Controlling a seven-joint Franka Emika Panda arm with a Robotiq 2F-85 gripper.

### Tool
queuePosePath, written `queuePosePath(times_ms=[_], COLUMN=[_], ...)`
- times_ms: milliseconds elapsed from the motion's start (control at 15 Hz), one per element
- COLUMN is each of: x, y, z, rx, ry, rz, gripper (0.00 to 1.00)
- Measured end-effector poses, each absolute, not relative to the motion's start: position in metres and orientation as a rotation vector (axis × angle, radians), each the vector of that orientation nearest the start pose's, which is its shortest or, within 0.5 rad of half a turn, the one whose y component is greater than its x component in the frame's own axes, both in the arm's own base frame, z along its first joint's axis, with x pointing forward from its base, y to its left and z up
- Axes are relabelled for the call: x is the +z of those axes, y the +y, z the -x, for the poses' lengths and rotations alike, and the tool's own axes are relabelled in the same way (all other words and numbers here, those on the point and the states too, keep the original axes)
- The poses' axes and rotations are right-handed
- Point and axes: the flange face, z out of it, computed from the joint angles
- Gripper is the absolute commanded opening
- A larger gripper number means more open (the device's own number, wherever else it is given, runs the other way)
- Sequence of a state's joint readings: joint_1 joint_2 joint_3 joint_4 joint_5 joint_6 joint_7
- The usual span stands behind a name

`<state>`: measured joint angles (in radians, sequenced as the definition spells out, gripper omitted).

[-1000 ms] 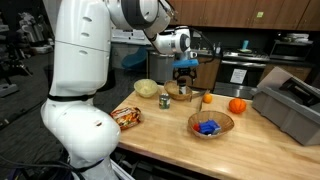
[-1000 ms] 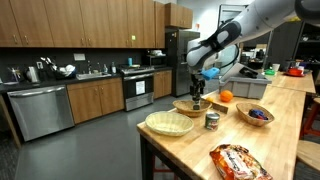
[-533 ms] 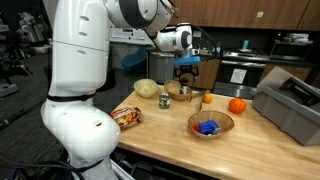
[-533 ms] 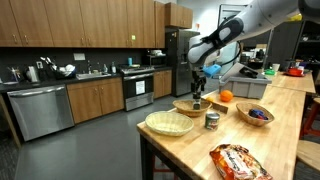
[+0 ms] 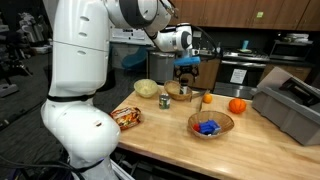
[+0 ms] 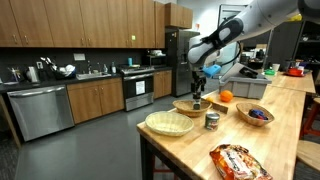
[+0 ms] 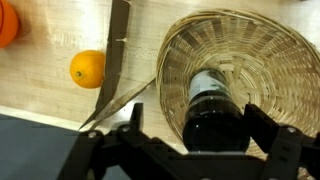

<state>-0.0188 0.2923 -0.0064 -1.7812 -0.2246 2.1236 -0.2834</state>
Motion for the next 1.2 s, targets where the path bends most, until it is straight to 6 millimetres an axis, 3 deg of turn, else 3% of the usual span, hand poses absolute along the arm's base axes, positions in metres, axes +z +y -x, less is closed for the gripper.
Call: queuePosePath(times_ms=[600, 1200], x=[0.407, 0.399], y=[-0.028, -0.023], z=[-0.639, -0.601], rx=[-0.078, -0.028], ry=[-0.601, -0.468], rz=[3.292, 3.206], gripper=[1.0, 1.0])
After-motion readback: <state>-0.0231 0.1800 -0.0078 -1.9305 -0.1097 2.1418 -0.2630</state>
